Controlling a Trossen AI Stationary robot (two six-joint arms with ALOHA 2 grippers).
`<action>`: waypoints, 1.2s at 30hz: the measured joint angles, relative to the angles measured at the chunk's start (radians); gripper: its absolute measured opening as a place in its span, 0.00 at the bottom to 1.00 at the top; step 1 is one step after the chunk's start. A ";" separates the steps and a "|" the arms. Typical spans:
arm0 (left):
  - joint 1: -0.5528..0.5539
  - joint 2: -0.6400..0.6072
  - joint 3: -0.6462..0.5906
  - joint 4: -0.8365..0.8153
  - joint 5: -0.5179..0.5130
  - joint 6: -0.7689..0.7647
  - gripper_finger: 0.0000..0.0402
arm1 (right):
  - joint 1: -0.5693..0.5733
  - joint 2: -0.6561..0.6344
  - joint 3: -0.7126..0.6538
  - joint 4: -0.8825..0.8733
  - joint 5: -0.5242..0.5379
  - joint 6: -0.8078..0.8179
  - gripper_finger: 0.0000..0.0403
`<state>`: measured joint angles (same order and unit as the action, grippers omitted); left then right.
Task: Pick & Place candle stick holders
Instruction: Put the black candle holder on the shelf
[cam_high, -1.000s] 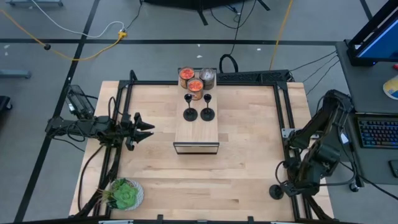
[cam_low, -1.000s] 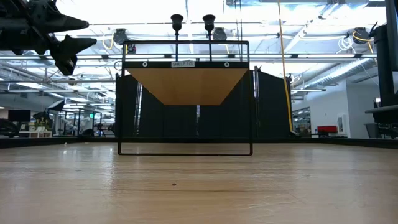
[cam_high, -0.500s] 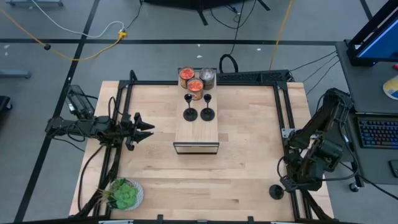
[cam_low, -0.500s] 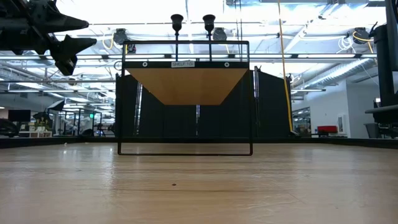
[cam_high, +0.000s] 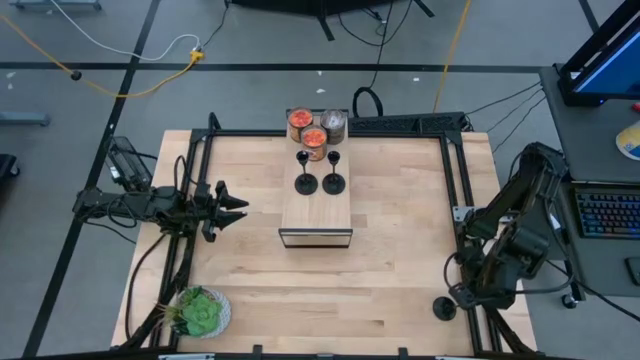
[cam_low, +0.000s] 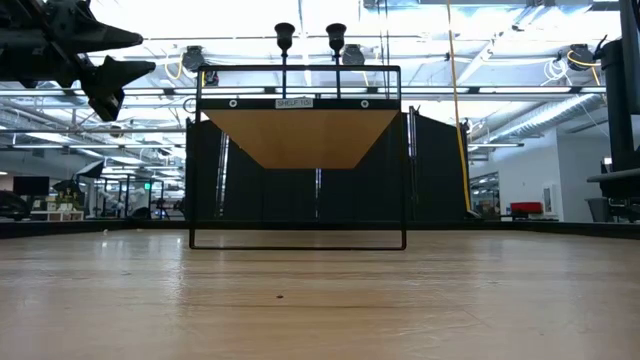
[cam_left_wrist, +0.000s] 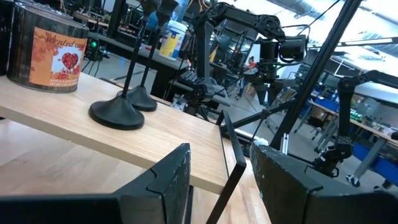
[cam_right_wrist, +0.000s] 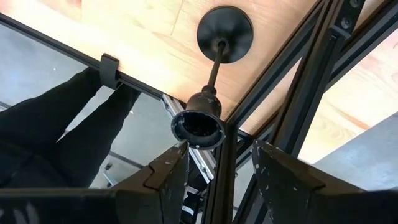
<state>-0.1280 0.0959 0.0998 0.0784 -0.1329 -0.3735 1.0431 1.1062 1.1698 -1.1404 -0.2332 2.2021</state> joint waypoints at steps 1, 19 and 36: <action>0.000 0.000 0.000 0.000 0.000 0.003 0.44 | 0.000 0.002 0.000 0.001 0.000 0.000 0.42; 0.000 0.000 0.000 0.000 0.000 0.007 0.44 | 0.000 0.008 -0.125 0.152 -0.007 -0.014 0.42; 0.000 0.000 0.000 0.000 -0.010 -0.006 0.44 | -0.001 -0.023 -0.222 0.235 -0.054 0.008 0.42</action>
<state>-0.1276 0.0959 0.0998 0.0780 -0.1432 -0.3800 1.0424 1.0828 0.9478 -0.9051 -0.2876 2.2099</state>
